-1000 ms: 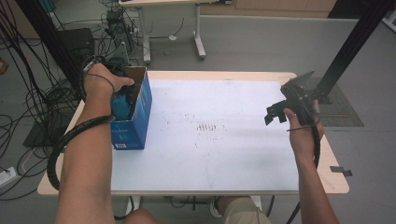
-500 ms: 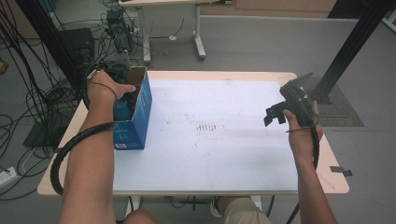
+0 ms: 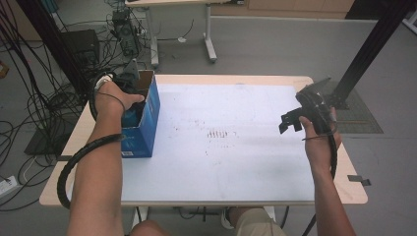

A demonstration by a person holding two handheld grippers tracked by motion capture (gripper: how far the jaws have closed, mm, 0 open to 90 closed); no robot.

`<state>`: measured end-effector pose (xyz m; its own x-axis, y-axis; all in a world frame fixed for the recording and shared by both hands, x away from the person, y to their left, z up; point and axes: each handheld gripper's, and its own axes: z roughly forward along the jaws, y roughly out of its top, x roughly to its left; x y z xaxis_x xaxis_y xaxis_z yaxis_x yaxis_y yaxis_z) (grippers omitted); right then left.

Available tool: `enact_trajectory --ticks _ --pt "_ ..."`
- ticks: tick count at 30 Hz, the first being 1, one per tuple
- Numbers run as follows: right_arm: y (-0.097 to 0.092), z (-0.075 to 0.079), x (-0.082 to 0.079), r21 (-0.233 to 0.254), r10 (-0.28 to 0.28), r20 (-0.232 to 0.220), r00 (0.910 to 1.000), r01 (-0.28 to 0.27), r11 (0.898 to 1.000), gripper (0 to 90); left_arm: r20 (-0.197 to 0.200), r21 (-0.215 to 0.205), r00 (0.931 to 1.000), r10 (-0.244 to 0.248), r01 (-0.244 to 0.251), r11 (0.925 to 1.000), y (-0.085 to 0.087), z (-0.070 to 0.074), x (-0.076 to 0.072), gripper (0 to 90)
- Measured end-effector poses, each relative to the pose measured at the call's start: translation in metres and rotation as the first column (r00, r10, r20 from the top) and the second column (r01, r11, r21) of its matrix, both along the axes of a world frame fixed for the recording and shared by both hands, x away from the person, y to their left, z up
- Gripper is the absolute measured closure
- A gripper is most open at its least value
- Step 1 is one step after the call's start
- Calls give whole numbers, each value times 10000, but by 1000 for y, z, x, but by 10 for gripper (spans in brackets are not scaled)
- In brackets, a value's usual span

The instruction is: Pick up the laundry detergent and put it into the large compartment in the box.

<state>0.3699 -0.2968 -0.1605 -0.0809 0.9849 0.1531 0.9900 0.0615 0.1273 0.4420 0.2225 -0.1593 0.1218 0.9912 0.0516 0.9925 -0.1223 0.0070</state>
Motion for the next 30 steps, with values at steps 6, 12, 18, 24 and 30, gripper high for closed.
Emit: enact_trajectory --ticks 6,12,18,24,30 --pt "2 -1 1 2 39 -9 10000 -39 10000 57 55 -40 10000 -21 21 10000 3 -6 -2 374" --pt "4 -2 1 -10 3 -37 10000 -3 10000 57 94 -87 10000 -9 10 10000 4 -6 -2 374" --pt "4 -2 1 -12 58 -15 10000 -58 10000 57 102 -105 9999 14 -13 9999 5 -6 -3 373" --pt "4 -1 1 30 82 -15 10000 -82 10000 57 159 -123 9999 16 -14 9999 5 -7 -5 373" --pt "5 -2 1 14 110 -7 9999 -110 9999 57 189 -94 9998 18 -16 10000 4 -7 -5 373"
